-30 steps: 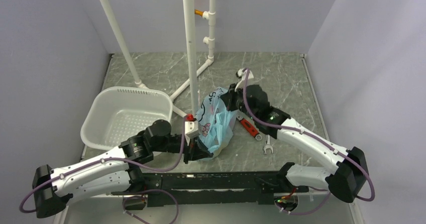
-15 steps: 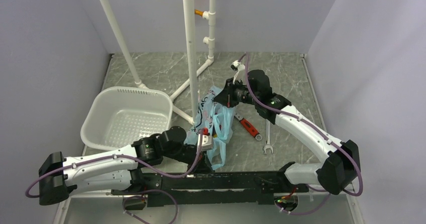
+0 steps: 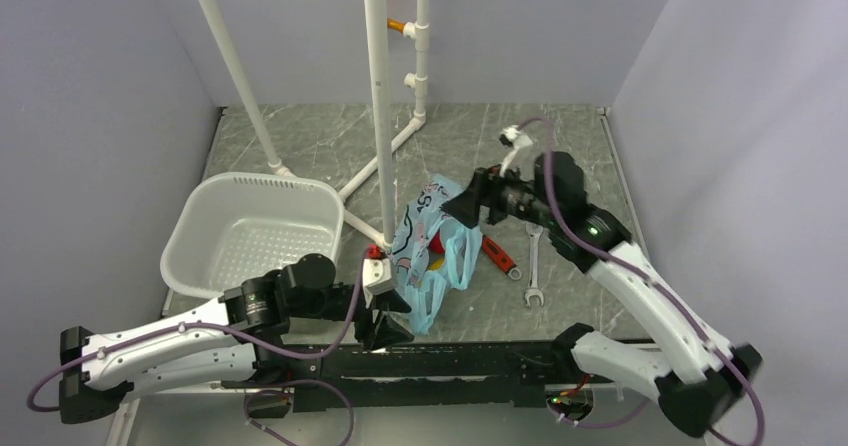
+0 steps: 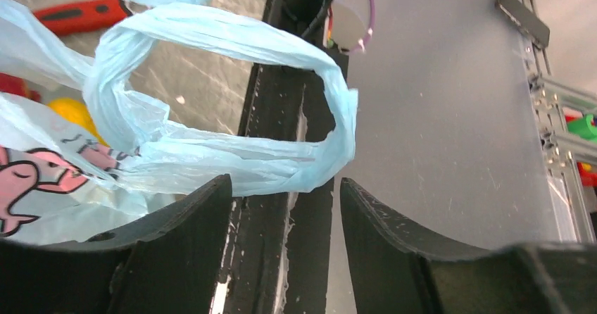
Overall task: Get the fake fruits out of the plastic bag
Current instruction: Adjust the plastic bag at the center of the board.
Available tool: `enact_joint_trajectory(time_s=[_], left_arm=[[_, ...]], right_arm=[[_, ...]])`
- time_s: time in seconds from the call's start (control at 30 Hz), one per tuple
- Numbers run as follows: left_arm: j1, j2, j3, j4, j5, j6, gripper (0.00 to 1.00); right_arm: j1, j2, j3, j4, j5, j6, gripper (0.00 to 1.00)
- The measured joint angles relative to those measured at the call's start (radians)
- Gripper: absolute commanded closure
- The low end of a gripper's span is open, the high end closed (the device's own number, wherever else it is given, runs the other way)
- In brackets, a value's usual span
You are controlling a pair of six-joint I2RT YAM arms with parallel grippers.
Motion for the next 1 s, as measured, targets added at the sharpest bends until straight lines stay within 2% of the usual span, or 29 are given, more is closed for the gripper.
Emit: enact_joint_trajectory(time_s=[0.07, 0.17, 0.3, 0.4, 0.5, 0.7, 0.87, 1.0], left_arm=[[0.0, -0.021, 0.008, 0.001, -0.025, 0.002, 0.25], [0.0, -0.033, 0.013, 0.005, -0.065, 0.0, 0.21], [0.0, -0.017, 0.019, 0.007, -0.106, -0.018, 0.17], [0.0, -0.009, 0.032, 0.008, -0.141, -0.057, 0.14], [0.0, -0.022, 0.045, 0.009, -0.174, -0.106, 0.09], [0.0, -0.051, 0.111, 0.013, -0.185, -0.185, 0.07], [0.0, -0.006, 0.198, 0.081, -0.109, -0.186, 0.07], [0.0, 0.146, 0.381, 0.023, -0.092, -0.126, 0.02]], right_arm=[[0.0, -0.096, -0.008, -0.047, 0.042, 0.003, 0.14], [0.0, -0.24, -0.025, -0.119, 0.116, 0.026, 0.1], [-0.001, -0.373, -0.106, -0.155, 0.192, 0.132, 0.1], [-0.002, -0.415, -0.217, -0.152, 0.211, 0.23, 0.13], [-0.002, -0.417, -0.347, -0.127, 0.193, 0.306, 0.23], [-0.003, -0.352, -0.488, 0.019, 0.021, 0.385, 0.4], [-0.003, -0.389, -0.522, 0.15, -0.069, 0.436, 0.75], [-0.003, -0.417, -0.519, 0.197, -0.106, 0.443, 0.97]])
